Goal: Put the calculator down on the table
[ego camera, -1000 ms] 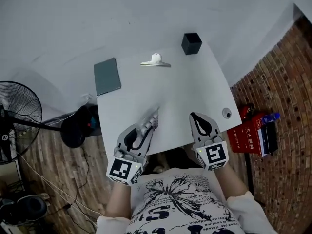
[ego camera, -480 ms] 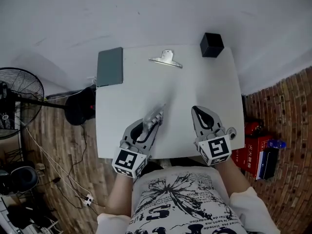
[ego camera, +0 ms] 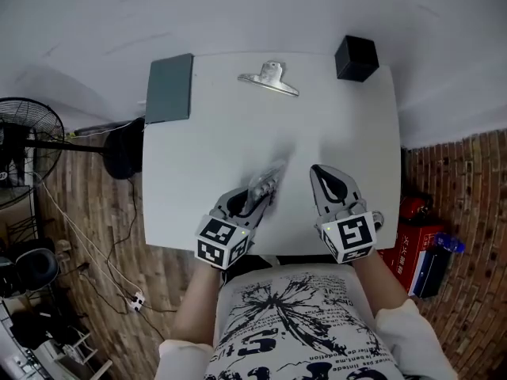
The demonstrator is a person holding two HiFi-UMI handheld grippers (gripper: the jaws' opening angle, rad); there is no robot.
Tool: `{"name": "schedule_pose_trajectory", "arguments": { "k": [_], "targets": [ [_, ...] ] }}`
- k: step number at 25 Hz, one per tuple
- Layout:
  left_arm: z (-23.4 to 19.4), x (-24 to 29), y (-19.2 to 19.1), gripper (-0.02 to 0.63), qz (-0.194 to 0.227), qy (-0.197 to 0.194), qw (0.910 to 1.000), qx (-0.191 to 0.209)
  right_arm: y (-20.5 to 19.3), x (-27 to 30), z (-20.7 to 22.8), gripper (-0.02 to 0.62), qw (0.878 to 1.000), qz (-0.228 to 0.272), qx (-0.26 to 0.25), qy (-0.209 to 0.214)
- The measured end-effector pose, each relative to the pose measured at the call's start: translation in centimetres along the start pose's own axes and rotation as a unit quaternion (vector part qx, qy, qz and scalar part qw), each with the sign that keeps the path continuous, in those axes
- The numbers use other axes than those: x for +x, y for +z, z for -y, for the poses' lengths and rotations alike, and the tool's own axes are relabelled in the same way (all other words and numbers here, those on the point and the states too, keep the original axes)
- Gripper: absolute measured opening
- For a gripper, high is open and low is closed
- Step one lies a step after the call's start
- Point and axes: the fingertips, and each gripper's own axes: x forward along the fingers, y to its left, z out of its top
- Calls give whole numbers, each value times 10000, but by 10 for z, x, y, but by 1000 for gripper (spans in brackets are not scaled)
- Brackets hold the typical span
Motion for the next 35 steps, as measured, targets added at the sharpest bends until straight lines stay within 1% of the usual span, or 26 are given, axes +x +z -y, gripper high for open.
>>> {"name": "schedule_pose_trajectory", "arguments": {
  "k": [1, 4, 9, 12, 14, 17, 20, 27, 29, 31, 32, 35],
  "targets": [
    [1, 5, -3, 143, -60, -37, 9999, -99, -2, 1, 3, 15, 10000, -11, 20, 17],
    [4, 13, -4, 144, -40, -115, 9991, -395, -4, 2, 15, 15, 9999, -25, 109, 5],
    [-3, 26, 1, 153, -87, -36, 9981, -604, -7, 3, 29, 15, 9998, -49, 170, -46],
    [-11, 33, 5, 155, -71, 36, 9957, -924, -9, 3, 33, 15, 9998, -68, 189, -29],
    [-19, 37, 5, 159, -136, 143, 9937, -1100, -10, 4, 35, 15, 9997, -82, 231, -22],
    [-27, 39, 3, 170, -303, 332, 9930, -1091, -9, 8, 38, 15, 9994, -76, 344, -9],
    [-33, 40, 0, 179, -318, 494, 9923, -1088, -8, 11, 39, 15, 9993, -79, 353, 33],
    [-48, 35, -10, 199, -263, 752, 9868, -1412, -6, 16, 38, 15, 9994, -100, 311, 94],
    [-58, 33, -14, 209, -276, 959, 9852, -1391, -5, 18, 36, 15, 9995, -117, 297, 85],
    [-64, 31, -18, 199, -297, 1121, 9848, -1295, -4, 18, 34, 15, 9995, -122, 276, 71],
    [-65, 30, -19, 199, -289, 1115, 9850, -1284, -4, 19, 32, 15, 9995, -123, 268, 62],
    [-67, 29, -18, 202, -225, 941, 9859, -1368, -1, 20, 27, 15, 9996, -136, 240, 15]
  ]
}}
